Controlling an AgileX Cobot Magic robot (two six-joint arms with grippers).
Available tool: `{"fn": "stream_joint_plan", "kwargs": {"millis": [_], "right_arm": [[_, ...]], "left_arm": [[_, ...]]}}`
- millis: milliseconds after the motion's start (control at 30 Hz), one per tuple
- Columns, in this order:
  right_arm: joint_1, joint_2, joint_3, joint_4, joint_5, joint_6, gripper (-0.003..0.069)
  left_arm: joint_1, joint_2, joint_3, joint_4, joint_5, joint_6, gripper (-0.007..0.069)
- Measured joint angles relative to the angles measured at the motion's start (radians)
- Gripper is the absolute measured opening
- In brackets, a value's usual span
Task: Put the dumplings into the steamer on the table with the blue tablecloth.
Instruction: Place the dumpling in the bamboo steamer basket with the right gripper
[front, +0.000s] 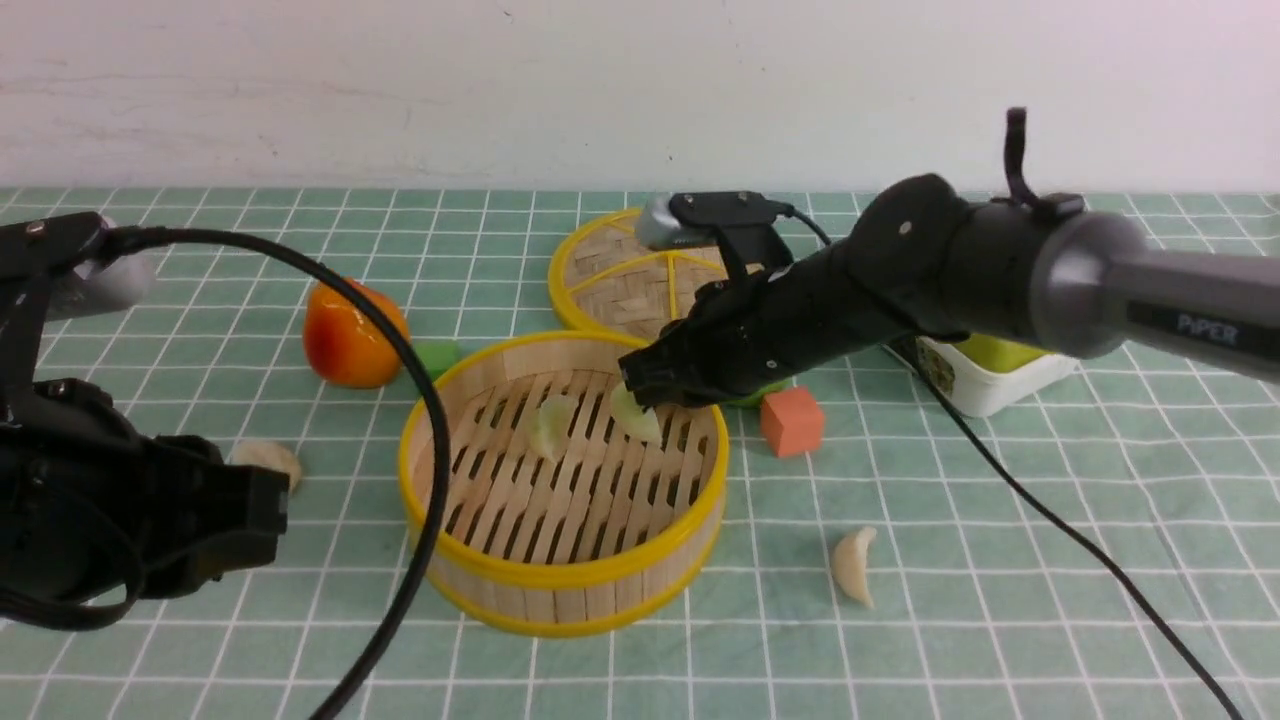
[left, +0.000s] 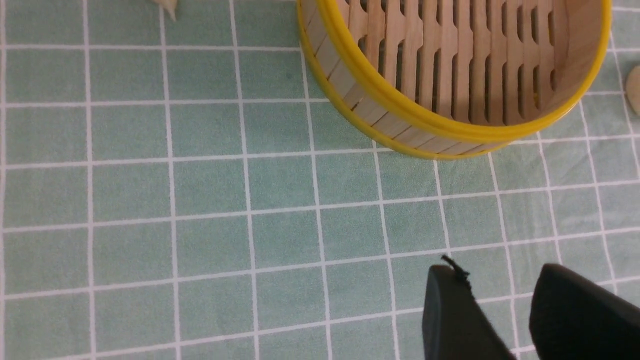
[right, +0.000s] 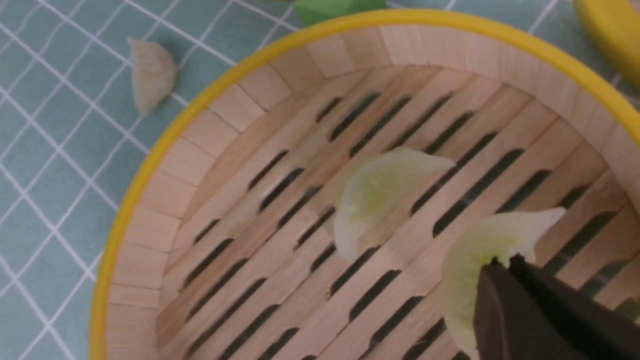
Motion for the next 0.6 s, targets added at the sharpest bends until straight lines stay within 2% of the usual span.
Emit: {"fn": "stream_joint_plan", "kwargs": {"millis": [100,267,400,533,600], "right_arm": [[0.000,0.016,0.000,0.027,-0.023,0.000,0.0018],[0.000,0.039,0.000,0.087,-0.069,0.000,0.0133],[0.000,0.045,0.000,0.094,-0.068,0.000,0.0281],[-0.002,0.027,0.000,0.091,-0.044,-0.004,0.0358],[-0.005,-0.027,0.000,0.058,-0.001,-0.031,0.0383]], "left_arm": [[0.000,0.001,0.000,0.008,-0.017,-0.058,0.0237],[0.000,0.041,0.000,0.094,-0.078,-0.193,0.0237],[0.000,0.103,0.000,0.222,-0.120,-0.325,0.0239],[0.000,0.159,0.000,0.342,-0.145,-0.444,0.0260],[0.000,0.217,0.000,0.435,-0.170,-0.540,0.0295]]}}
